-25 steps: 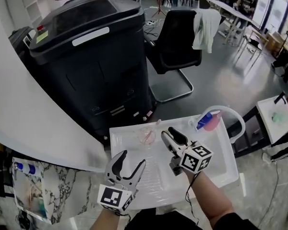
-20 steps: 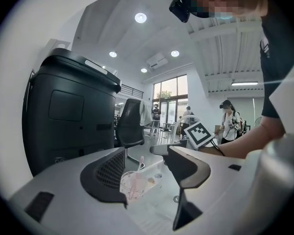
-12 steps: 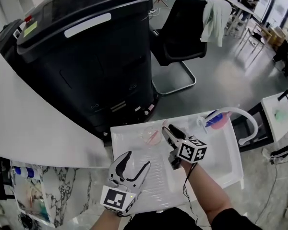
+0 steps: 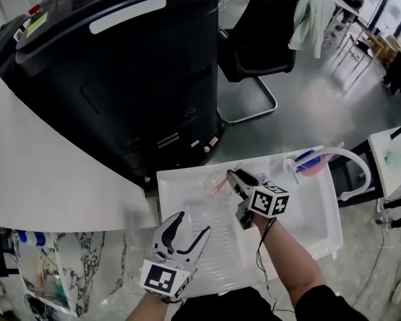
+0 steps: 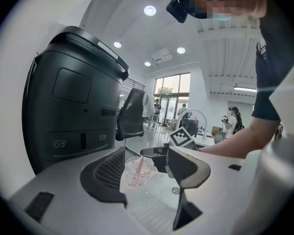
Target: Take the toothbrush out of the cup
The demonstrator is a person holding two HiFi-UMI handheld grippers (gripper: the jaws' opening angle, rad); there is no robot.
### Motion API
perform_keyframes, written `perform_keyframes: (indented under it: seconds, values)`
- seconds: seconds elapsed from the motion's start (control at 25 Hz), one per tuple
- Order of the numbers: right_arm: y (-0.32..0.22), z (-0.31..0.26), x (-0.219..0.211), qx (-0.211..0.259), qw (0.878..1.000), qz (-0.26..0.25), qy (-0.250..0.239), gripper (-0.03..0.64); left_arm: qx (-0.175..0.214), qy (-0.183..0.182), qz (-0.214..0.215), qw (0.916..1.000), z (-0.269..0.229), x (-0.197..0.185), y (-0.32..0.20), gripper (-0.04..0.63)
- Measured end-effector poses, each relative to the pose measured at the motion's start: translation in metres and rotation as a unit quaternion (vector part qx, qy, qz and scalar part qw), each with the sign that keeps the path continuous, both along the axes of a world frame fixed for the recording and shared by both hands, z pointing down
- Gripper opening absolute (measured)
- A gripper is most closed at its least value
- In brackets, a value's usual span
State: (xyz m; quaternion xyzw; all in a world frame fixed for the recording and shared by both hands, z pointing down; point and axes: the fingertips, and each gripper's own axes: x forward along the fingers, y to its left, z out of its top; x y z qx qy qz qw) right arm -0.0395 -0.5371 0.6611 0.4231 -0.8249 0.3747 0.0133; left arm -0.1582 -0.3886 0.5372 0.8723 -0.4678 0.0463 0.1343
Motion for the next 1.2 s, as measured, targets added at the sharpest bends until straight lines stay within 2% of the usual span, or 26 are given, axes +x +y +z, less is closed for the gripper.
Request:
perform_keyframes:
  seconds: [0.32,0.6,0.8,1.0,1.2]
  values:
    - [-0.003,-0.002,-0.002,0.007,1.000,-0.009,-0.003,0.047,-0.012,0.007,-0.010,0.9999,0.013,-0.006,0.004,0.278]
    - [0.001,-0.024,-0.003,0.038,0.999,-0.006,-0.011,0.034,-0.003,0.005,-0.022,0.9997,0.000,-0.011,0.011,0.278]
    - [0.008,-0.063,0.000,0.086,0.996,-0.006,-0.024,0.034,0.006,0.000,-0.027,0.9996,-0.011,-0.004,0.024,0.278]
    - [0.026,-0.124,0.011,0.151,0.988,-0.007,-0.038,0.032,0.025,-0.002,-0.033,0.9992,-0.033,0.007,0.045,0.278]
    - [0.070,-0.184,0.031,0.218,0.975,-0.027,-0.019,0.032,0.044,0.002,-0.046,0.9980,-0.060,0.027,0.076,0.278]
